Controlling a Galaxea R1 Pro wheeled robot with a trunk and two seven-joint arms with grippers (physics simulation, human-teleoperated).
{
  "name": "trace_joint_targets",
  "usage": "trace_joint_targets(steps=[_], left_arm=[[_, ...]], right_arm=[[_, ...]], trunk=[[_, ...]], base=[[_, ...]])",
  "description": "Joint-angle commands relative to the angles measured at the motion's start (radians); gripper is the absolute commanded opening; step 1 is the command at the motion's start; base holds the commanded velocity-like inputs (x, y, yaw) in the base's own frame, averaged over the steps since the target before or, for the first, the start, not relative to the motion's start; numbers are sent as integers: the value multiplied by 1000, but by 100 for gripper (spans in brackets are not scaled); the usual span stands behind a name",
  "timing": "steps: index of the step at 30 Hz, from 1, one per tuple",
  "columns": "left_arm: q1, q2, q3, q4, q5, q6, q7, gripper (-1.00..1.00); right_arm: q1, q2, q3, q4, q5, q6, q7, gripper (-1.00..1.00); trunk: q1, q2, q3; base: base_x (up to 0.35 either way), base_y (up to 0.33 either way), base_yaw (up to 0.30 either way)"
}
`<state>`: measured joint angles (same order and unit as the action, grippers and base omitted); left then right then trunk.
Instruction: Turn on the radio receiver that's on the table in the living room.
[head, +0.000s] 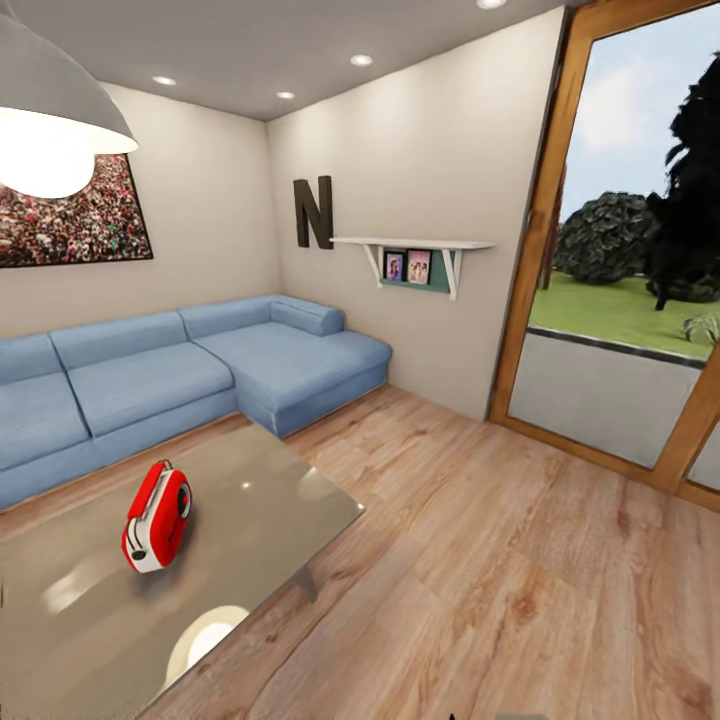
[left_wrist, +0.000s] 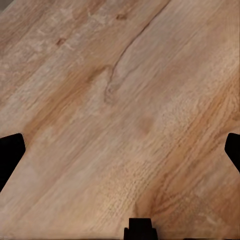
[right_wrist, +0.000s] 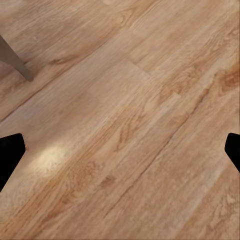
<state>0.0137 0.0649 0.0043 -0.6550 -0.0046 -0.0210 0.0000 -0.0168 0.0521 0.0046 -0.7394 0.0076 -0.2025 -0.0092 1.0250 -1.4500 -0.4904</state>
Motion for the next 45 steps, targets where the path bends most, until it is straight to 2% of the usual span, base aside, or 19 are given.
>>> trace_joint_targets(steps=[1, 45], left_arm=[[0, 0, 0, 0, 0, 0, 0, 100], [0, 0, 0, -2, 0, 0, 0, 100]], right_arm=[[0, 0, 0, 0, 0, 0, 0, 100], [0, 0, 0, 0, 0, 0, 0, 100]], trunk=[[0, 0, -1], [0, 0, -40]], base=[[0, 0, 183], [0, 0, 184]])
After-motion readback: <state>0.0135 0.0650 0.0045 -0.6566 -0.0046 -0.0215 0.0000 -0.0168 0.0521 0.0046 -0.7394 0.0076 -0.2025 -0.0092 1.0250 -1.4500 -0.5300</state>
